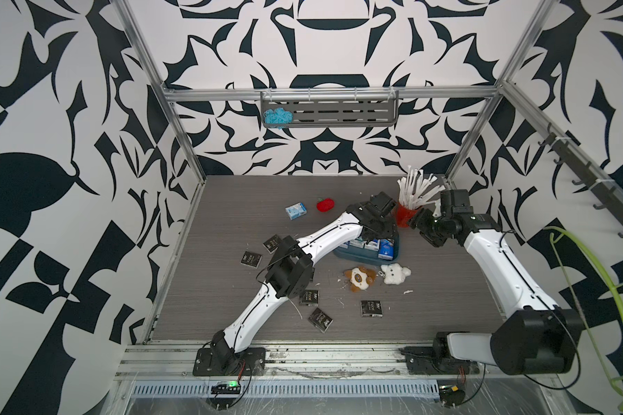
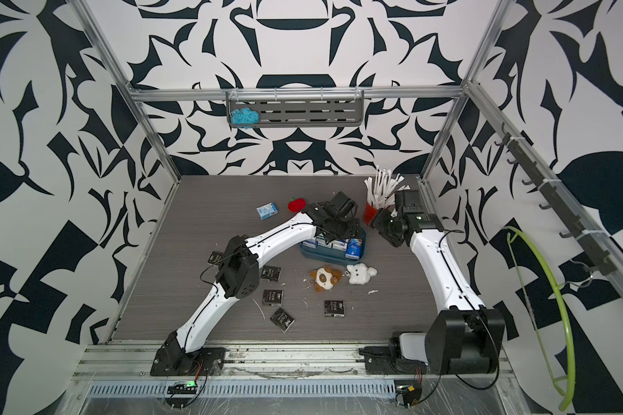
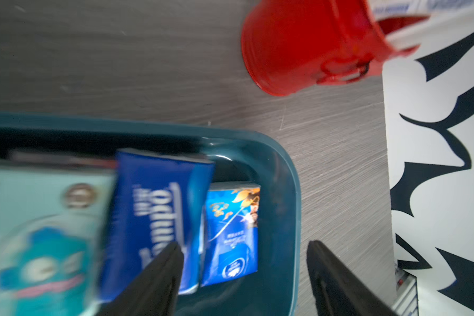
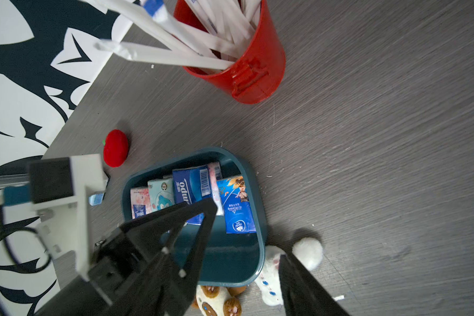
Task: Put the pocket tissues into the storage box
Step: Place the pocket tissues in the storage box, then pick up the pocket tissues from the center of the board.
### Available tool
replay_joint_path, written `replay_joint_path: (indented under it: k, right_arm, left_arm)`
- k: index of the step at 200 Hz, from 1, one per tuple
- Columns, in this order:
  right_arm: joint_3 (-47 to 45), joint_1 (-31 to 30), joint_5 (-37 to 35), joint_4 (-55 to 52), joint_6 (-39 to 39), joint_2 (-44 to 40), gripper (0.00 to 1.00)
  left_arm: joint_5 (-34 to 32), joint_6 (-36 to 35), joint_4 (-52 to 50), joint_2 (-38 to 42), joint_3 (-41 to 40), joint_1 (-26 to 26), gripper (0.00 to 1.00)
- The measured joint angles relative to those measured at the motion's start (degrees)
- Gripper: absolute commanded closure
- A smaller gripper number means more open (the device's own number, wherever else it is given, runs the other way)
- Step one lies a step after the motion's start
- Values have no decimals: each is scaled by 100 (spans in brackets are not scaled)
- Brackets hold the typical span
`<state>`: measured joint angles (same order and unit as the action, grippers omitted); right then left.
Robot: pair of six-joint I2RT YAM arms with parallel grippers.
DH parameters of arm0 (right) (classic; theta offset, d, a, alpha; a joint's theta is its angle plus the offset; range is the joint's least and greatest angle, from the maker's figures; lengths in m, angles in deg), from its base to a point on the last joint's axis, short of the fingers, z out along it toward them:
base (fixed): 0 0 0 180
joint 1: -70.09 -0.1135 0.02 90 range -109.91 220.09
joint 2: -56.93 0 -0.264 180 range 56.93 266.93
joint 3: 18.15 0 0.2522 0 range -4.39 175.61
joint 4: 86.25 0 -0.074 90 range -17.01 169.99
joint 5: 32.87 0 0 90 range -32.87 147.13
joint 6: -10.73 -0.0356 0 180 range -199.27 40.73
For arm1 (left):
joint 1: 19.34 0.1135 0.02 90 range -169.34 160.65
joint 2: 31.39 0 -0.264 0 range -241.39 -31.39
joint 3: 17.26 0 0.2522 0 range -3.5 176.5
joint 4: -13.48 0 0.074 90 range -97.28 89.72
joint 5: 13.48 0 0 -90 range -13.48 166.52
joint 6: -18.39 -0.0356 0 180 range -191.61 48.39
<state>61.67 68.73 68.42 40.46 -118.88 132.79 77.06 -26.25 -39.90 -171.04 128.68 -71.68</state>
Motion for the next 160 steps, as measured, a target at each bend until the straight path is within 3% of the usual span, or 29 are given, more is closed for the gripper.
replay_joint_path:
  k: [78,160]
  right_arm:
    - [382,-1108,-264,170,-28,728,33]
    - [658,-1427,-518,262,-107,1547,33]
  left_arm:
    - [227,-833,262,1215,-732,1248,22]
    - [466,-1980,81,1056,-1156,2852,22]
